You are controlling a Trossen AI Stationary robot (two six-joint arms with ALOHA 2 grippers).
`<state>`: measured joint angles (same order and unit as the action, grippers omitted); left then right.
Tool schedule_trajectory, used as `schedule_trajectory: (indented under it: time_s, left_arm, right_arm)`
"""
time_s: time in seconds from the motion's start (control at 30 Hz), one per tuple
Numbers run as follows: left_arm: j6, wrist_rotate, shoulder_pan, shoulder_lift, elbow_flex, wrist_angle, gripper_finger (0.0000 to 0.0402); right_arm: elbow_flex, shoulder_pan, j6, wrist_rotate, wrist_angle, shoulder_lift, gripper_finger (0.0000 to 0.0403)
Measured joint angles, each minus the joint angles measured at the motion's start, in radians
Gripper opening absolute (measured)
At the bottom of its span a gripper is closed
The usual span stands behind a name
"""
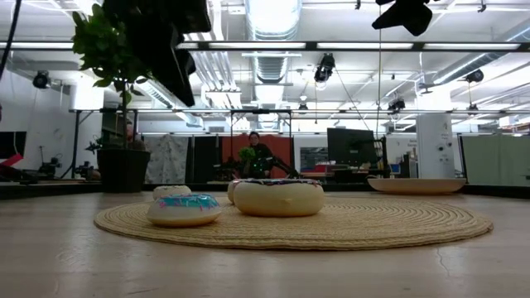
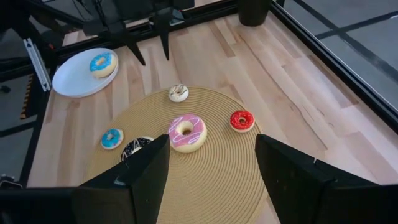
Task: Pick & Place donuts
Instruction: Put the small white donut on the gray plate
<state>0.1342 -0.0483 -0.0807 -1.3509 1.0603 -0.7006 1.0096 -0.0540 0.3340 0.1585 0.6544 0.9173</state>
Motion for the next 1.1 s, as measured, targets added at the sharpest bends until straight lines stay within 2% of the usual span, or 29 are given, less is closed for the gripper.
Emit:
schedule_trajectory:
  time_s: [0.63, 0.93, 1.1]
  left_arm:
    - [0.044, -0.002, 0.038, -0.02, 0.0, 0.0, 0.0185]
    - [0.05, -0.002, 0.054, -0.02, 0.0, 0.0, 0.0234]
    - [-0.008, 0.001, 0.055, -0.028, 0.0, 0.0, 0.0238]
  right_arm:
    - [0.0, 0.0, 0.005, 0.0, 0.0, 0.0, 0.0228]
    - [0.0, 0.0, 0.006, 0.0, 0.0, 0.0, 0.0228]
    - [0.0, 0.0, 0.006, 0.0, 0.0, 0.0, 0.0228]
